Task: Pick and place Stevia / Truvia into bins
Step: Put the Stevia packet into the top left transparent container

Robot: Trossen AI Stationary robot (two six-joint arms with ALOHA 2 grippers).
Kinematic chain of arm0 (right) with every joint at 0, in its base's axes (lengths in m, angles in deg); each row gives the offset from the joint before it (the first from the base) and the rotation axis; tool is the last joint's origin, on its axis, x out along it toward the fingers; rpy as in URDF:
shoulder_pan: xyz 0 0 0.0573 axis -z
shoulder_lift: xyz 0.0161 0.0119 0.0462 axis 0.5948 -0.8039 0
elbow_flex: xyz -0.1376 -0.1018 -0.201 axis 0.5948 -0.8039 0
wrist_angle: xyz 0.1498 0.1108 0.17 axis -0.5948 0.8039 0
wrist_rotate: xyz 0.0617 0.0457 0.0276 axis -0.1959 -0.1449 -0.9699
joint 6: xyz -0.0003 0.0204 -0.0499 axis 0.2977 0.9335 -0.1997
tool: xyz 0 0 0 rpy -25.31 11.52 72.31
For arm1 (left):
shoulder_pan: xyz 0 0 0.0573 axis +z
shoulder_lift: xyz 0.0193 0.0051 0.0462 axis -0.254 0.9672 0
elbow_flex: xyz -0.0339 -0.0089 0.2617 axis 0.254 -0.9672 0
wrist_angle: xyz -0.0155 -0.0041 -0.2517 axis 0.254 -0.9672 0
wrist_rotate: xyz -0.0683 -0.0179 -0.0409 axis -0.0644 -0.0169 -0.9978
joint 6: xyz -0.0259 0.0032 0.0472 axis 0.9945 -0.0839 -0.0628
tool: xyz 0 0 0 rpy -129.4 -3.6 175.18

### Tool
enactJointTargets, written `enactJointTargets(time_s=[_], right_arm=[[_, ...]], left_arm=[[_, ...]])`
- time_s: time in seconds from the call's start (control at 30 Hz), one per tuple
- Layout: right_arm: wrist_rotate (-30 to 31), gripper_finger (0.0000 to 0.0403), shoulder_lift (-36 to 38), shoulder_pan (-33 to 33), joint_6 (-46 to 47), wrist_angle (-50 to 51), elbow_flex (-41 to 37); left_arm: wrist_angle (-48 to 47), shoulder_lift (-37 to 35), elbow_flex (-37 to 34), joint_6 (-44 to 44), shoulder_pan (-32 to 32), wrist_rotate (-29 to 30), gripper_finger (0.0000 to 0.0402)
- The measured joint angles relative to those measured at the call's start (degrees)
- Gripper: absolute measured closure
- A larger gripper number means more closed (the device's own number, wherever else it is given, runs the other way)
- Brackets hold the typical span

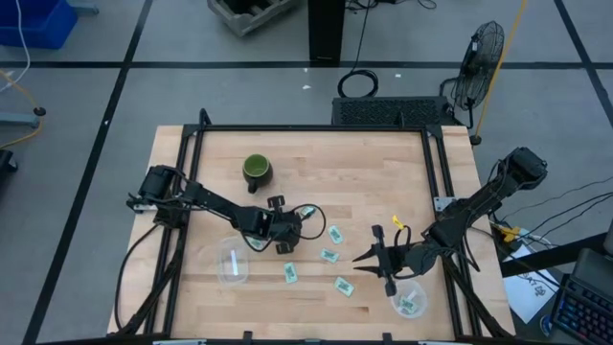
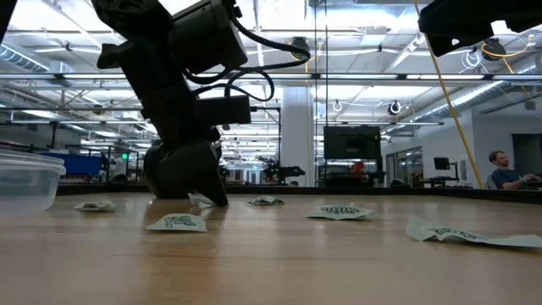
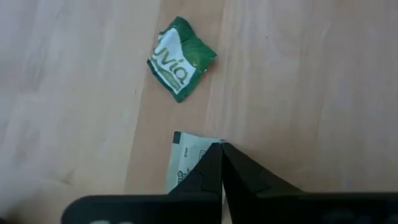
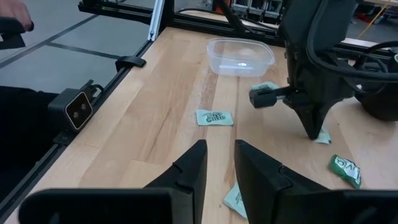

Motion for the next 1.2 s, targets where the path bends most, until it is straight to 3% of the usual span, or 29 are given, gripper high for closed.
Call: enactJointTargets(time_s=[0.2,0.43,0.77,0.97,1.2], right_arm=[[0.0,0.0328,0.0,0.0,0.0,-0.3,0.0],[0.1,0.0328,0.0,0.0,0.0,-0.2,0.0],[0.1,0.0328,0.0,0.0,0.0,-0.8,0.0],[0.1,0.0328,0.0,0.0,0.0,-1.1,0.0],[0.1,0.0328,0.0,0.0,-0.3,-1.7,0.0]], left_arm=[[-0.4,-1.5,-0.2,-0.2,-0.4,1.6,0.0397],[-5.8,-9.3,-0.2,4.2,-3.5,1.7,0.0396],[-8.0,-21.6,-0.1,14.6,-14.4,0.3,0.0399],[-12.2,-25.2,0.0,24.6,-24.1,0.4,0.0399],[-28.0,-26.1,0.0,45.7,-33.5,0.4,0.0399]])
